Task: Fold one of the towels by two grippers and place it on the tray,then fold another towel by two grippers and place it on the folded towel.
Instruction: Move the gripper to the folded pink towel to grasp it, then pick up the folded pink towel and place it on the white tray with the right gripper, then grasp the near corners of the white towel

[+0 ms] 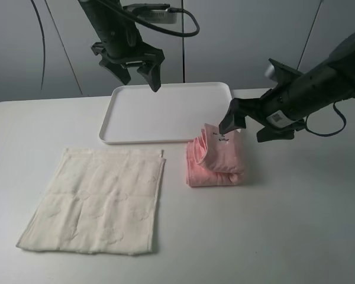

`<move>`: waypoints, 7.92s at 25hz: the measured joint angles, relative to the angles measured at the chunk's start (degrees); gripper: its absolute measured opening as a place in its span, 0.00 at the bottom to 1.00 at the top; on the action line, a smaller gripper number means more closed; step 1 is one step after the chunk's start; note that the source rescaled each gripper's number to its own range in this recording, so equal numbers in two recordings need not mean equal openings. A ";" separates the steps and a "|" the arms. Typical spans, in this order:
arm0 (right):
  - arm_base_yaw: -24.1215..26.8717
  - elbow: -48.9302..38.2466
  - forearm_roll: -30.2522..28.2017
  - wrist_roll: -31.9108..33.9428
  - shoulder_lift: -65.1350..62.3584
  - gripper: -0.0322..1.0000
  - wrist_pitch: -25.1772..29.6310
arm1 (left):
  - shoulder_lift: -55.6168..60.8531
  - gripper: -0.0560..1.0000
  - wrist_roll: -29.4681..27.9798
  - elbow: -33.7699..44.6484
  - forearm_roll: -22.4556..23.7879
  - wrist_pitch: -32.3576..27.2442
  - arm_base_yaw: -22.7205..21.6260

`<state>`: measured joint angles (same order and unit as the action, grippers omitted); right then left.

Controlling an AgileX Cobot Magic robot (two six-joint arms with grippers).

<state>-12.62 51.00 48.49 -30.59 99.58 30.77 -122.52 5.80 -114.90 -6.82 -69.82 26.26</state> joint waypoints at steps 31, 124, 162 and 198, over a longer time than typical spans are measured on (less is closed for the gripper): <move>2.78 8.83 -6.36 4.73 14.88 0.83 10.67 | 11.88 0.98 3.19 23.36 -2.16 2.29 -4.47; -7.96 69.25 -16.11 14.56 45.10 0.15 15.92 | 21.21 0.98 6.46 23.36 -2.62 2.76 -13.02; -10.78 69.29 -38.86 11.19 31.04 1.00 30.36 | 21.21 0.98 12.18 23.36 -1.89 0.26 -13.02; -34.89 28.72 -37.41 -10.51 8.43 1.00 30.68 | 42.89 0.98 62.50 62.40 4.89 10.39 -19.31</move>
<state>-47.51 79.73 11.08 -41.10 108.01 61.45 -79.64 68.29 -52.51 -1.93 -59.43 6.95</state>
